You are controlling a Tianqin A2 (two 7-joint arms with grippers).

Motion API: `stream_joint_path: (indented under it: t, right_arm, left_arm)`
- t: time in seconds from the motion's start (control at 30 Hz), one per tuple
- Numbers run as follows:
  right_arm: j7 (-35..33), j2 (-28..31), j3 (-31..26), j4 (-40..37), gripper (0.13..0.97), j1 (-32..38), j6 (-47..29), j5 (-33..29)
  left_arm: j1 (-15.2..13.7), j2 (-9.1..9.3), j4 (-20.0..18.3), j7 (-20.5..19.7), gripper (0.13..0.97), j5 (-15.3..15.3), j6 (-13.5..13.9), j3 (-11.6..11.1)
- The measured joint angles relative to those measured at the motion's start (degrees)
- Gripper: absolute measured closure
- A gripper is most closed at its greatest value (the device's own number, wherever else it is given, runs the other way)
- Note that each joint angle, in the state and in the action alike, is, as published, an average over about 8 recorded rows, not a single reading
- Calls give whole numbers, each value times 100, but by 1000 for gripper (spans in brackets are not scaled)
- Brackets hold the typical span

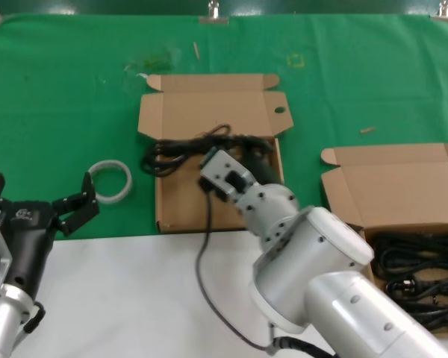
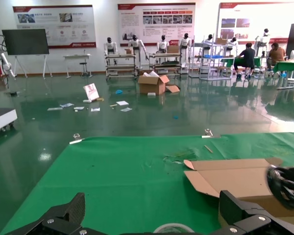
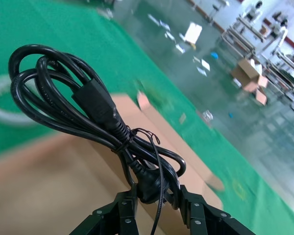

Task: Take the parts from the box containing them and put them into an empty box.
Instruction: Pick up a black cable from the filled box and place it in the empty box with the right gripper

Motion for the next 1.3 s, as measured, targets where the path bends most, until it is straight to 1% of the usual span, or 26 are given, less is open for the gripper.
stream_joint_path:
  t: [0.2,0.3,0.37,0.5,0.8,0.93,1.1,1.3]
  right_arm:
    - [840,63,-775,0,783,284,-28,0]
    - [1039,99,-962,19,783,343,1,0]
    - [1054,118,-977,43,783,336,38,0]
    - [832,152,-773,101,783,227,134,0]
    - [-292,226,244,212,783,-190,314,0]
    - [-600,241,526,238,783,-301,328,0]
    - [-638,243,572,257,783,-337,297,0]
    - [-353,243,325,274,783,-275,250,0]
  left_arm:
    - [0,0,0,0,132,0,0,0]
    - [0,0,0,0,132,0,0,0]
    - [0,0,0,0,132,0,0,0]
    - [0,0,0,0,132,0,0,0]
    - [0,0,0,0,132,0,0,0]
    - [0,0,0,0,132,0,0,0]
    - [0,0,0,0,132,0,0,0]
    - [0,0,0,0,132,0,0,0]
